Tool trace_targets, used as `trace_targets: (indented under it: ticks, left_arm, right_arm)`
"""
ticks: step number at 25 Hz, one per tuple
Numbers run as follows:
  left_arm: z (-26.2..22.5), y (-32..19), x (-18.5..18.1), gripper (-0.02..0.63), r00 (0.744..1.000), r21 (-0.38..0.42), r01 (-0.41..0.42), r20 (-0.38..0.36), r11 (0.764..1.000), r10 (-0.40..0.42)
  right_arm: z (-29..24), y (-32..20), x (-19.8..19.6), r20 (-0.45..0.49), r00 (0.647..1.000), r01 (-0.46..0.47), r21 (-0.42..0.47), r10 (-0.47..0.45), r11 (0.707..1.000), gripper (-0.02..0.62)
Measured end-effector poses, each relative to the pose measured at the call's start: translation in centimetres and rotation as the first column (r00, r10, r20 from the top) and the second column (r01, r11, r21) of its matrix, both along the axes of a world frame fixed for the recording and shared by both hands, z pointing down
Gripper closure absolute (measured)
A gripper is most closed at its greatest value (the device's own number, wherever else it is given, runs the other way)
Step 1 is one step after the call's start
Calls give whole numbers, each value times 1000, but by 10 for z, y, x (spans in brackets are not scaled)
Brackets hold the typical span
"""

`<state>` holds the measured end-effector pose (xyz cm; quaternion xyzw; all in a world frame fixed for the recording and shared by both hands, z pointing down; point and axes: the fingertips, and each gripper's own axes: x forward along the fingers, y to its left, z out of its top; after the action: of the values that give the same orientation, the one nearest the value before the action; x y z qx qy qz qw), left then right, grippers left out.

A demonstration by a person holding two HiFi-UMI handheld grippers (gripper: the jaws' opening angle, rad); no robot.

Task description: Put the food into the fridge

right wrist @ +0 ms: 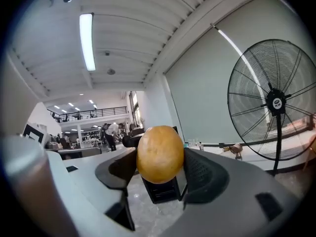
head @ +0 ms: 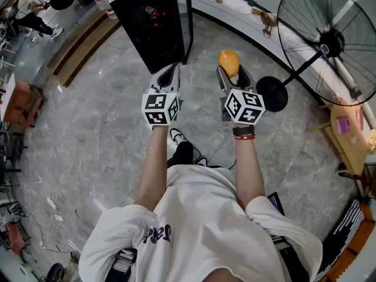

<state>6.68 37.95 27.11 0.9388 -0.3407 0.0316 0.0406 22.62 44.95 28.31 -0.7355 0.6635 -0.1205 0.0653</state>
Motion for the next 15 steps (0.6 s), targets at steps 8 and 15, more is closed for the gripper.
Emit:
trace_targets:
  ticks: [8, 15]
  left_arm:
    - [13, -56, -47, 588, 995, -31, 97, -10, 995, -97]
    - [9, -107, -68, 588, 989, -37, 145, -27, 989, -146]
  right_arm:
    - [11, -77, -49, 22, 992, 128, -38, -127, 991, 285]
    - [7, -140, -74, 24, 982, 188, -51, -187, 981, 286]
